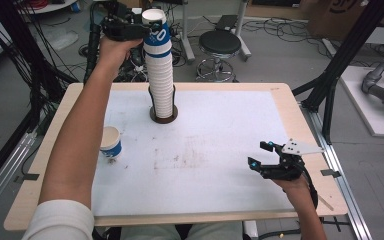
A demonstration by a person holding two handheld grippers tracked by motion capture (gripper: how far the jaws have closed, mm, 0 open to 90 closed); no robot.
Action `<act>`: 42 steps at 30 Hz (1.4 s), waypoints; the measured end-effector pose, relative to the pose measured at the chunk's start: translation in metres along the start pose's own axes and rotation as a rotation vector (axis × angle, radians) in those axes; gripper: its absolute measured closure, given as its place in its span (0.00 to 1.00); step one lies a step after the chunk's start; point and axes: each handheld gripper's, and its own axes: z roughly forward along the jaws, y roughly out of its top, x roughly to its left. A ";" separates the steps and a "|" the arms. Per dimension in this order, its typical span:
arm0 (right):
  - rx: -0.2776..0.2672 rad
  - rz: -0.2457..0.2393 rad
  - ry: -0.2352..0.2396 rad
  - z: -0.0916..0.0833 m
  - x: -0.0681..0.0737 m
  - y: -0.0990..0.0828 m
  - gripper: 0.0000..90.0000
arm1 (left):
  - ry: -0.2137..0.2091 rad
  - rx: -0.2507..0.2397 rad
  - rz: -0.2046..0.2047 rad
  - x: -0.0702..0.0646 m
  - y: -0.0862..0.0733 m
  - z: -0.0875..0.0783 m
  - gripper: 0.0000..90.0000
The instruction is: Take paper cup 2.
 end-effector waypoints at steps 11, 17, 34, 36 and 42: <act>-0.005 0.007 0.000 -0.001 0.000 0.001 0.22 | 0.001 -0.074 -0.008 -0.003 0.022 -0.023 0.32; -0.007 0.004 0.001 0.000 0.001 0.001 0.22 | 0.007 -0.111 -0.001 -0.003 0.031 -0.039 0.32; -0.010 0.004 0.001 0.000 0.003 0.003 0.22 | -0.016 -0.160 0.030 -0.006 0.029 -0.104 0.32; -0.009 0.000 0.002 0.001 0.003 0.003 0.22 | -0.023 -0.153 0.033 -0.007 0.024 -0.111 0.33; -0.007 -0.005 0.004 0.002 0.005 0.004 0.22 | -0.044 -0.146 0.043 -0.011 0.010 -0.128 0.32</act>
